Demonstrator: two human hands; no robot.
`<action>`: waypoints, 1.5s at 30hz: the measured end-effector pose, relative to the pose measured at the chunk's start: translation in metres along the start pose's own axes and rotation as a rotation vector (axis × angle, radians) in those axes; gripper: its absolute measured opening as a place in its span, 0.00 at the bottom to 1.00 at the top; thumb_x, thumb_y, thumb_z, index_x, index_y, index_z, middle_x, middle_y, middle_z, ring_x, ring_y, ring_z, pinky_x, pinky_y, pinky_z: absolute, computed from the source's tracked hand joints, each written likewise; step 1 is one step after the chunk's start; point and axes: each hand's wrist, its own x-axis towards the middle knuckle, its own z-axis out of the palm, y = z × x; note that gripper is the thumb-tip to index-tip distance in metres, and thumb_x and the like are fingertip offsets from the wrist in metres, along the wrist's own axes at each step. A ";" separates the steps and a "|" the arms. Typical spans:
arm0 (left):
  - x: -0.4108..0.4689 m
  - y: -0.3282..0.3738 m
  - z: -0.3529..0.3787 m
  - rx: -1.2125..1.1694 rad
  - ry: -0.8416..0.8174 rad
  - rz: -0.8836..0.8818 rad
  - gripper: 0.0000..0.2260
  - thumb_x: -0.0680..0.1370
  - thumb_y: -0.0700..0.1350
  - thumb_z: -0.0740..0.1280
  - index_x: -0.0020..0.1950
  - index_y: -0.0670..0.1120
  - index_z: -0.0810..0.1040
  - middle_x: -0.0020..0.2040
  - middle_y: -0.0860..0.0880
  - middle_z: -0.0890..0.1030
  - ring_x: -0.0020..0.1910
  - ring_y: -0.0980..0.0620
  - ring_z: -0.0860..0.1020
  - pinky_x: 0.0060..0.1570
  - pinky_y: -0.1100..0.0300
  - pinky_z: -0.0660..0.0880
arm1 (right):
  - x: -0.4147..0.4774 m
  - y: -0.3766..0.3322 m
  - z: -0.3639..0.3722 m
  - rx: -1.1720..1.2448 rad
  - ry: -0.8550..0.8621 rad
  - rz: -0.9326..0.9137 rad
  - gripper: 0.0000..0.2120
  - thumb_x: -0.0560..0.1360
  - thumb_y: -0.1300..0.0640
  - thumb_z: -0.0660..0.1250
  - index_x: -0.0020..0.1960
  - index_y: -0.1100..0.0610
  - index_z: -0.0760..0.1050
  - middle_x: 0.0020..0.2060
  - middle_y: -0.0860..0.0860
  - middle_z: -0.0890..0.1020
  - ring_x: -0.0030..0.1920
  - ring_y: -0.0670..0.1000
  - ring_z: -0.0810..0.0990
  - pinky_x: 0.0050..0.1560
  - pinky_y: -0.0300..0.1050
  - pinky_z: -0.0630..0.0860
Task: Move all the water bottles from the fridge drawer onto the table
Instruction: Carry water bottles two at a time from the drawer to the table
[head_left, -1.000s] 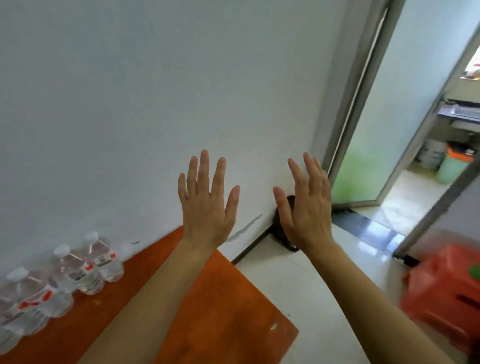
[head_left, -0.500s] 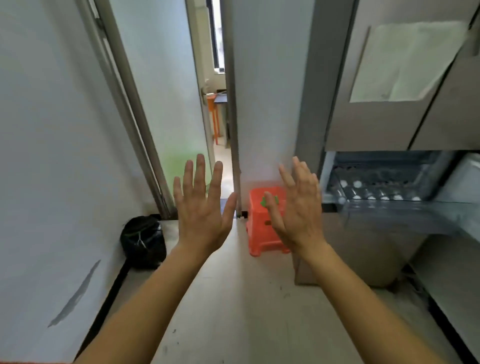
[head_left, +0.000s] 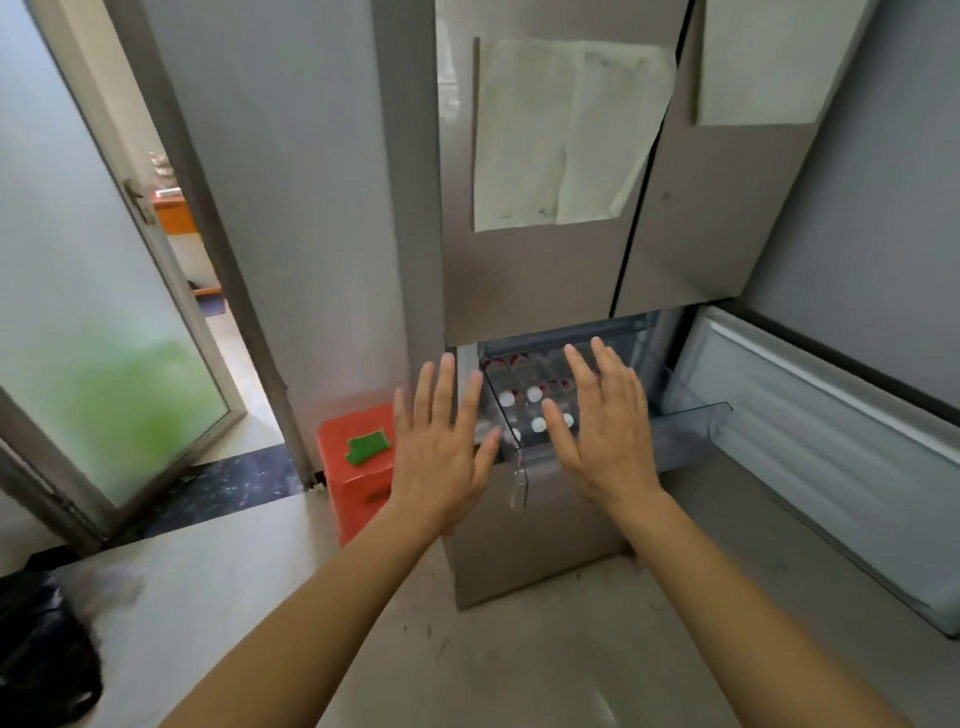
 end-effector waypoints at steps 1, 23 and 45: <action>0.016 0.005 0.016 -0.007 -0.041 0.021 0.31 0.81 0.62 0.49 0.81 0.49 0.50 0.81 0.43 0.46 0.80 0.42 0.46 0.74 0.36 0.54 | 0.009 0.017 0.001 -0.024 -0.009 0.023 0.30 0.81 0.44 0.59 0.79 0.53 0.56 0.78 0.58 0.59 0.78 0.59 0.58 0.75 0.64 0.58; 0.179 0.073 0.220 0.087 -0.509 -0.245 0.30 0.81 0.62 0.48 0.80 0.50 0.52 0.80 0.41 0.54 0.79 0.40 0.53 0.74 0.40 0.55 | 0.134 0.272 0.147 0.058 -0.578 -0.001 0.25 0.82 0.47 0.59 0.76 0.53 0.64 0.69 0.55 0.74 0.68 0.58 0.72 0.62 0.52 0.74; 0.184 0.042 0.274 0.172 -0.655 -0.261 0.35 0.74 0.50 0.67 0.79 0.49 0.58 0.77 0.39 0.60 0.70 0.36 0.63 0.64 0.44 0.69 | 0.156 0.240 0.273 0.154 -1.087 -0.066 0.37 0.77 0.63 0.65 0.80 0.43 0.54 0.74 0.56 0.67 0.63 0.62 0.76 0.57 0.54 0.77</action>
